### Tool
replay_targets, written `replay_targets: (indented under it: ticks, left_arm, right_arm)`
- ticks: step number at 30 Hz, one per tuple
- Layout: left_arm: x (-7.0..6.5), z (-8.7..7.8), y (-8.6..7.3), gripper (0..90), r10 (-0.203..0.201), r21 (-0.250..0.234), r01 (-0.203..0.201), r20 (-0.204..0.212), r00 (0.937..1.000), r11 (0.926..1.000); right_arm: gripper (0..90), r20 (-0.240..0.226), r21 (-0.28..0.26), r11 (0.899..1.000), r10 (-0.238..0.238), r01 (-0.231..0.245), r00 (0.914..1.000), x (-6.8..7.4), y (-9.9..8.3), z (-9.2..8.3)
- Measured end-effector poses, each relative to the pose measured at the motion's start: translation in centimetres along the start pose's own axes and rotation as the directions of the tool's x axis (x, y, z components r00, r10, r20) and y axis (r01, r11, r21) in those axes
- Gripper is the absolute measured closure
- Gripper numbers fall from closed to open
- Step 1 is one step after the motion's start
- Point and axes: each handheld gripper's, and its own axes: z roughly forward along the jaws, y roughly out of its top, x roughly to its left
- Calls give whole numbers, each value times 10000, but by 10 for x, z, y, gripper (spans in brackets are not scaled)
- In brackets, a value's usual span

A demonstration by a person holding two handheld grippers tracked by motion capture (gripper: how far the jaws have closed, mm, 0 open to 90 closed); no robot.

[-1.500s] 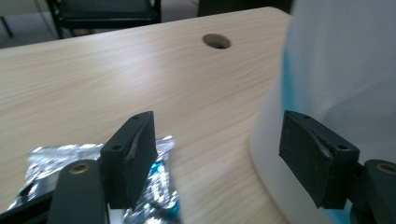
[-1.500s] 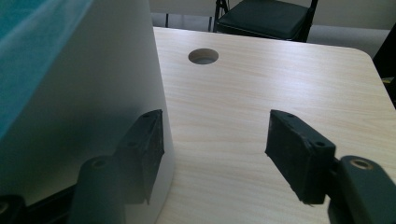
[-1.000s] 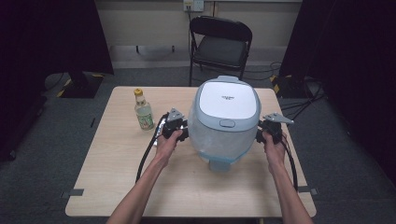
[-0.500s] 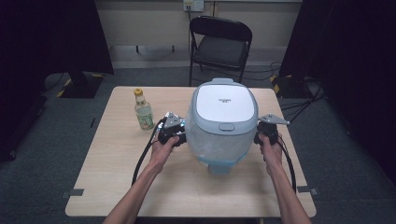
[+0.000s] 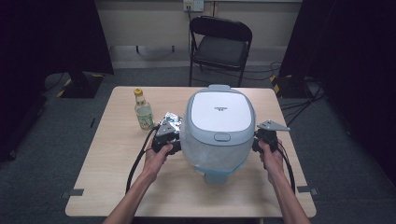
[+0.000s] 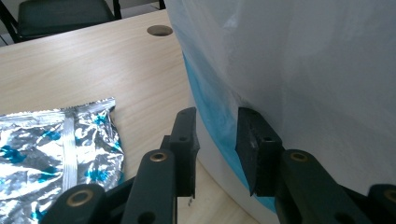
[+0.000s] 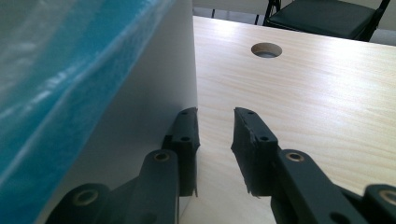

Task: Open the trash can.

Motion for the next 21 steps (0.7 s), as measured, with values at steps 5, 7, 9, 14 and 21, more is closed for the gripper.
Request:
replay_targets:
  ticks: [5,7,9,14,21]
  left_arm:
    - [-5,-3,-1,695,-15,44,15,22,10000,10000]
    - [-6,-3,-2,694,-1,58,0,158,9999,10000]
    - [-10,-3,-1,681,110,77,-109,-44,9999,9999]
    - [-9,-2,-1,656,-226,125,224,159,9996,9997]
    - [8,3,-9,284,-846,258,842,128,9963,9961]
  right_arm:
    - [668,177,118,9996,-242,240,9996,3,0,-4]
    - [659,217,186,9997,-189,185,9996,2,-1,-6]
    - [645,177,262,9995,-187,183,9997,0,-1,-9]
    - [580,280,321,9995,-37,28,9996,-3,-3,-13]
    - [228,1101,849,9956,314,-408,9934,-9,-7,-10]
